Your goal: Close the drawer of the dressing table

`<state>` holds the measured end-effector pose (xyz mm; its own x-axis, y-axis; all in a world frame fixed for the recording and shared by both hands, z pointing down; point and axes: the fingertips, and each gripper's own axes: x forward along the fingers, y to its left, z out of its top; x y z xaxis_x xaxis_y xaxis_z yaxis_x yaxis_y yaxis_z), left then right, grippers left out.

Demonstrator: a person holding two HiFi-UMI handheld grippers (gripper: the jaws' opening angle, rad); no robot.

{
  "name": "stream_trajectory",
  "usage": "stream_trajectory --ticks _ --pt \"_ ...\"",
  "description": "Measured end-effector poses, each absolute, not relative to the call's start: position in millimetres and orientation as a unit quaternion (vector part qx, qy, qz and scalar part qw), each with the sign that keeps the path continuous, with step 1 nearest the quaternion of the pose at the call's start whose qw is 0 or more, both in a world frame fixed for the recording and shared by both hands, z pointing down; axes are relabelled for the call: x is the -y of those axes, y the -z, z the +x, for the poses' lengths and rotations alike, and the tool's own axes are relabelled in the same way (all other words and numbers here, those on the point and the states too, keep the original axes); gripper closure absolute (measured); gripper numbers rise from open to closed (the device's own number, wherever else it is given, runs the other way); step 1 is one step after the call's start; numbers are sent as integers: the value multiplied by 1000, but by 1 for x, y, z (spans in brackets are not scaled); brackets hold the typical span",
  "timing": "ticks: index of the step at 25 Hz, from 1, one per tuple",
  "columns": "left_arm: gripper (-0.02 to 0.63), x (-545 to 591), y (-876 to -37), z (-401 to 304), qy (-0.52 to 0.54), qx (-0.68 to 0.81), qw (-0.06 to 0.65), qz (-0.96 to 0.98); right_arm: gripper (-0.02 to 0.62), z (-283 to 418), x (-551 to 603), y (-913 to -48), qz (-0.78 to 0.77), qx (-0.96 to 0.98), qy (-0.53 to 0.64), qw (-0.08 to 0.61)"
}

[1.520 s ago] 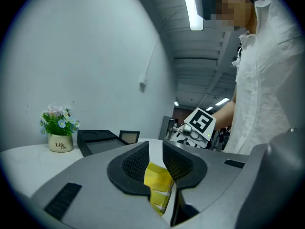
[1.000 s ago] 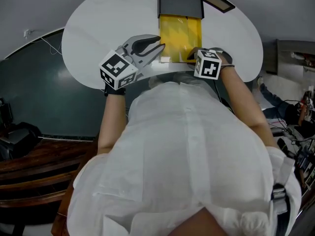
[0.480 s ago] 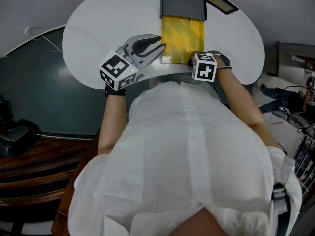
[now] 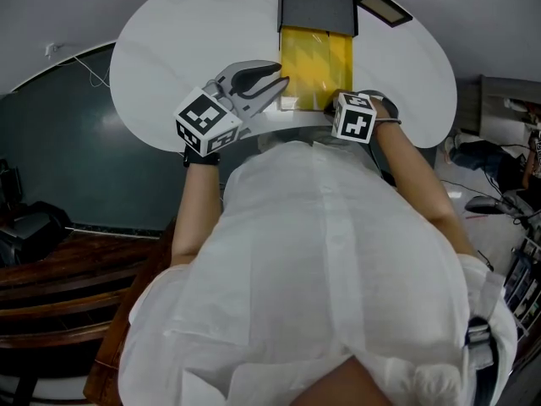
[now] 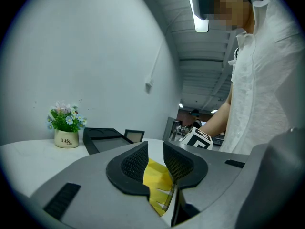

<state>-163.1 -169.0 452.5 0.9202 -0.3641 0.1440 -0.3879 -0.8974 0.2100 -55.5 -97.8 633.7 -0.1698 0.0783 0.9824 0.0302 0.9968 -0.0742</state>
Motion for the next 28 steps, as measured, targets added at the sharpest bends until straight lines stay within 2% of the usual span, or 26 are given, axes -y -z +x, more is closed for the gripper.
stream_trajectory --ticks 28 --pt "499 186 -456 -178 -48 227 128 964 574 -59 144 -625 -5 782 -25 622"
